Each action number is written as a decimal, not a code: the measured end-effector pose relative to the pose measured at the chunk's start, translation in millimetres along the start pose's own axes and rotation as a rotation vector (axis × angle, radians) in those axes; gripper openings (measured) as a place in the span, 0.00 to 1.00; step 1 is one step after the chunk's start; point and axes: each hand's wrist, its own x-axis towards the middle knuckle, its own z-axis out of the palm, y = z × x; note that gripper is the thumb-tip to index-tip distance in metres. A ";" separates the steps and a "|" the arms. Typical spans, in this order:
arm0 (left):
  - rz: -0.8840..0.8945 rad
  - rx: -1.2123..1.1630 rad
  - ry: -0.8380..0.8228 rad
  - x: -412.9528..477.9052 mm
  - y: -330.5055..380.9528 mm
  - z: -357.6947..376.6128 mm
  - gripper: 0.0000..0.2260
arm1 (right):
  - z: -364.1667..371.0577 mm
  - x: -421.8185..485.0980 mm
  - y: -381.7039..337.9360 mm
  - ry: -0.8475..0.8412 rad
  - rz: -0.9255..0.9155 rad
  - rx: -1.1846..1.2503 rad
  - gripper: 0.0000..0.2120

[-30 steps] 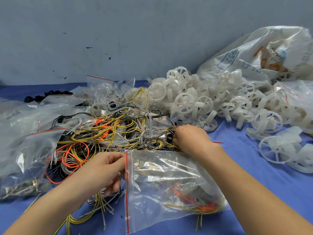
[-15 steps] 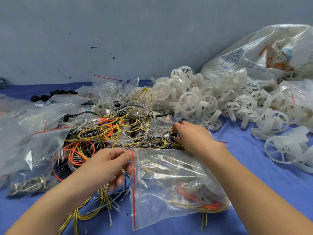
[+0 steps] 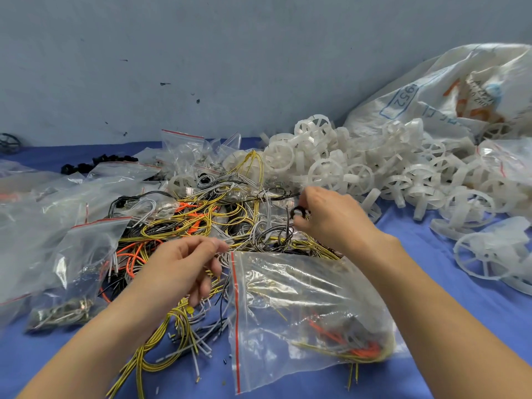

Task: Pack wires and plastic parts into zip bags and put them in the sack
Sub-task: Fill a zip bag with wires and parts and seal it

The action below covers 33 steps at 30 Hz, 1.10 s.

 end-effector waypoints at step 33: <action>-0.159 0.320 -0.479 -27.0 -11.8 1.9 0.10 | -24.4 -47.4 -54.5 -0.265 -0.353 0.267 0.15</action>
